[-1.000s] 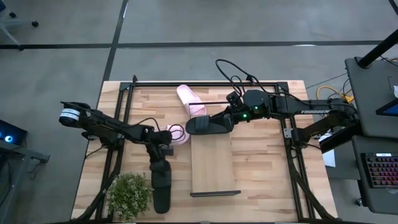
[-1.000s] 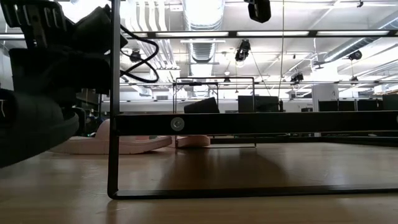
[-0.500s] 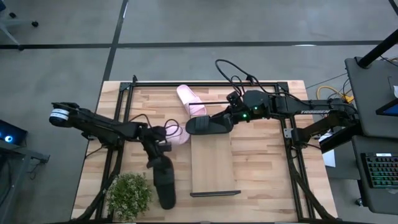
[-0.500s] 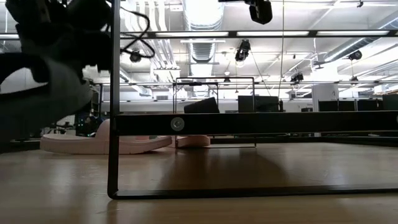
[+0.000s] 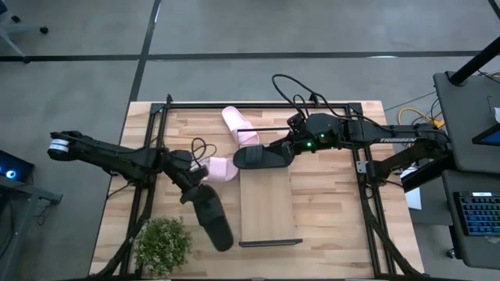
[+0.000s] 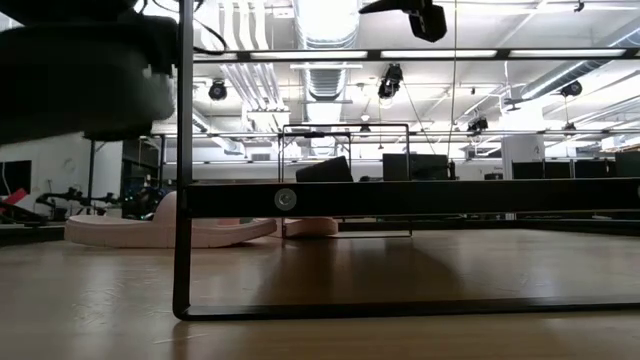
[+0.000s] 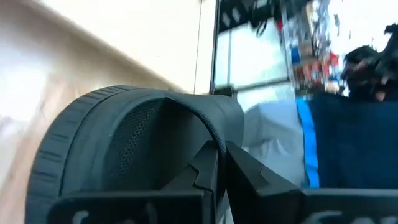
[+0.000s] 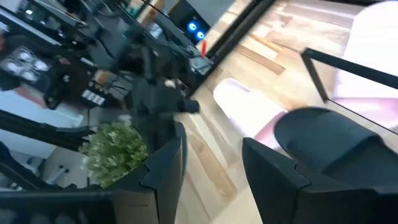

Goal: Pick and place slides into the shelf
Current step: Put the black slide on the shelf

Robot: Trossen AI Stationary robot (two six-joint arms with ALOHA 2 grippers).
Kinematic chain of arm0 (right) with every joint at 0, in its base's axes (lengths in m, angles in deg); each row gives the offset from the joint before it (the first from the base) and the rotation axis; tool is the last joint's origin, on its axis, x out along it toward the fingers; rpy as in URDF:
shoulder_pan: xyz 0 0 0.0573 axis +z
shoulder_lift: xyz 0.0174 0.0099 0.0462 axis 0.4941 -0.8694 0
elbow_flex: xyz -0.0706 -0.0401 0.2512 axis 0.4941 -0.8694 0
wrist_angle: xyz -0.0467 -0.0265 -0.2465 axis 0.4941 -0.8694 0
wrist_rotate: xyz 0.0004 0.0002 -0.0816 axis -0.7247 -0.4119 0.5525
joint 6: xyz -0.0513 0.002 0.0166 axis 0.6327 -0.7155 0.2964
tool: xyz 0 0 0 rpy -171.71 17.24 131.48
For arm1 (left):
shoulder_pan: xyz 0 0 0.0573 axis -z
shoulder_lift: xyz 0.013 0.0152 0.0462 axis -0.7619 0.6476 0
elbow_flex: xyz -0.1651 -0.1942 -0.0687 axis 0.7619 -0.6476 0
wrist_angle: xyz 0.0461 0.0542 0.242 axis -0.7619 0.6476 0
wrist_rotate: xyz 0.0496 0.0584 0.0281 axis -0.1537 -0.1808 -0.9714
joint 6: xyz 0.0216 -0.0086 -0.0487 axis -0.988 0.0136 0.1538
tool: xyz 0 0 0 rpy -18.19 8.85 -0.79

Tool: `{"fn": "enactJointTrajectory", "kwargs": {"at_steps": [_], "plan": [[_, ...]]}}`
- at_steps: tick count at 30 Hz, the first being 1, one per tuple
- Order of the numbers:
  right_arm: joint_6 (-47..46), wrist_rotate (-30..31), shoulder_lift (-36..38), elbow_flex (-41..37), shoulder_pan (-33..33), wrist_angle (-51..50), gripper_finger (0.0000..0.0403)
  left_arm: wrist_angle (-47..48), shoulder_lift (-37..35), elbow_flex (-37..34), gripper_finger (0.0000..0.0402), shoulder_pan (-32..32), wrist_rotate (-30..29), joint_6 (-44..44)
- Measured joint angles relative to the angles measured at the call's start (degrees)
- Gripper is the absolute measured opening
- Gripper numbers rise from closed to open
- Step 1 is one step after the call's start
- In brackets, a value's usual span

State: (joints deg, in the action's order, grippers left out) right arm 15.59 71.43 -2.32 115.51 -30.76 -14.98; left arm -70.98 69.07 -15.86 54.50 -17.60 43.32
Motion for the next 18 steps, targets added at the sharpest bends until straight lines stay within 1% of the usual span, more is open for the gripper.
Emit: {"fn": "enactJointTrajectory", "kwargs": {"at_steps": [4, 10, 18], "plan": [[-0.4, 0.9, 0.0, 0.0, 0.0, -2.4, 0.0162, 0.2, -3.6, -0.1, 0.0000, 0.0, -5.7, 1.4], [-0.5, 0.8, 0.1, 0.0, 0.0, -2.7, 0.0178, 0.8, -8.3, 0.3, 0.0000, 0.0, -12.4, 2.8], [-3.0, -2.5, 0.1, 0.0, 0.0, -2.5, 0.0214, 1.5, -12.9, 0.2, 0.0000, 0.0, -22.5, 4.2]]}}
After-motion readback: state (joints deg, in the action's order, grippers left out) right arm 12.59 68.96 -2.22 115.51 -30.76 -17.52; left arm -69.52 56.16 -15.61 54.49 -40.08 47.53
